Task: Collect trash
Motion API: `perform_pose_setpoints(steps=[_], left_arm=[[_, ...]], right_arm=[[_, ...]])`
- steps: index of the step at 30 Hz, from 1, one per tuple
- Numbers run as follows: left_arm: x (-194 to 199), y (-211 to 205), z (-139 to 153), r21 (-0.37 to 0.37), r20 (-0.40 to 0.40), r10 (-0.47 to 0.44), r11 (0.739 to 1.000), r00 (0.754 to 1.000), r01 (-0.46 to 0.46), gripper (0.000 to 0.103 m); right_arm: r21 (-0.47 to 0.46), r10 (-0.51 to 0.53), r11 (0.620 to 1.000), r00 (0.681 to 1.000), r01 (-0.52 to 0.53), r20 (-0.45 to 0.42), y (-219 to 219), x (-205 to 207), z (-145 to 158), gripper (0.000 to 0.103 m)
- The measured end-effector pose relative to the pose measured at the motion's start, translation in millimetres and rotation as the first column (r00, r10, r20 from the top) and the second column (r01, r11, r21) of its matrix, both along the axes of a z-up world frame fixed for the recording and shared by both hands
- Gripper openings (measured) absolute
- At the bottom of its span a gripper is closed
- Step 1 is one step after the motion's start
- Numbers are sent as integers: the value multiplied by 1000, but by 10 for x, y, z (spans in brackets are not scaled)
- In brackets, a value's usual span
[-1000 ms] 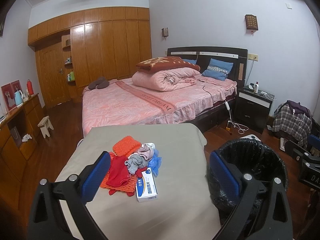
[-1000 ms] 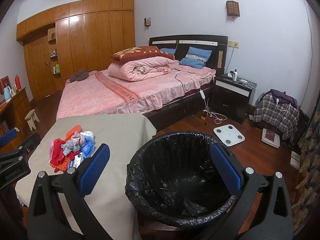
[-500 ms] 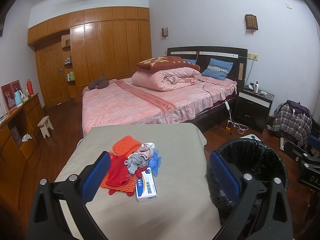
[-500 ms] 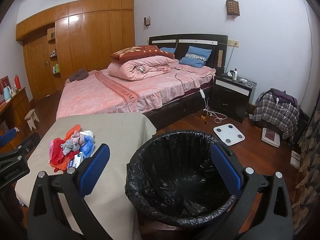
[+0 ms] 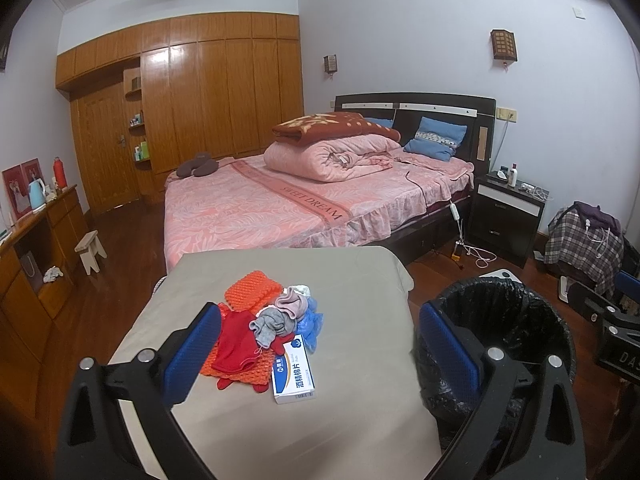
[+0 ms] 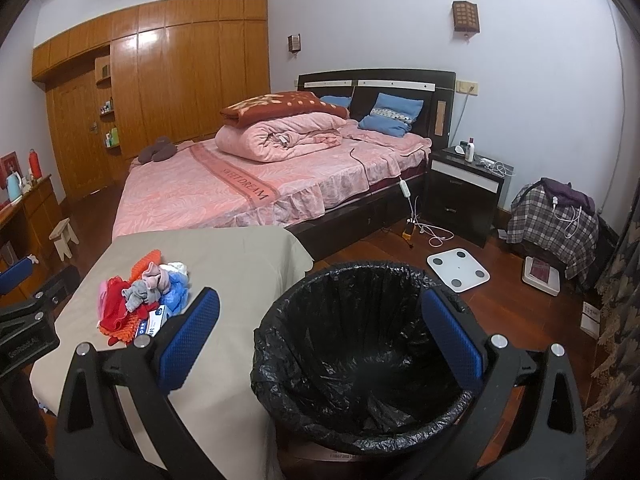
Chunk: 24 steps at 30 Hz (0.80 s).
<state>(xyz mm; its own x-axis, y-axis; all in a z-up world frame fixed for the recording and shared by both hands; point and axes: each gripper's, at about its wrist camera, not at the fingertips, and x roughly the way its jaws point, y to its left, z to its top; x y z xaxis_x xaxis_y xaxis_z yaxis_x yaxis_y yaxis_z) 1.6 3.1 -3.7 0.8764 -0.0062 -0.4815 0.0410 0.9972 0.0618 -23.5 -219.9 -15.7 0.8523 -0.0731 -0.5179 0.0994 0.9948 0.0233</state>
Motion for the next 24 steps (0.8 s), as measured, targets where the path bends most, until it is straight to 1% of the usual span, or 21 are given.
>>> perform_pose_setpoints(steps=[24], left_arm=[[3,27,-7,-9,-9,2,1000,1000,-2,97]], right_arm=[[1,4,1000,1000,-4,-7,1,4,-15,98]])
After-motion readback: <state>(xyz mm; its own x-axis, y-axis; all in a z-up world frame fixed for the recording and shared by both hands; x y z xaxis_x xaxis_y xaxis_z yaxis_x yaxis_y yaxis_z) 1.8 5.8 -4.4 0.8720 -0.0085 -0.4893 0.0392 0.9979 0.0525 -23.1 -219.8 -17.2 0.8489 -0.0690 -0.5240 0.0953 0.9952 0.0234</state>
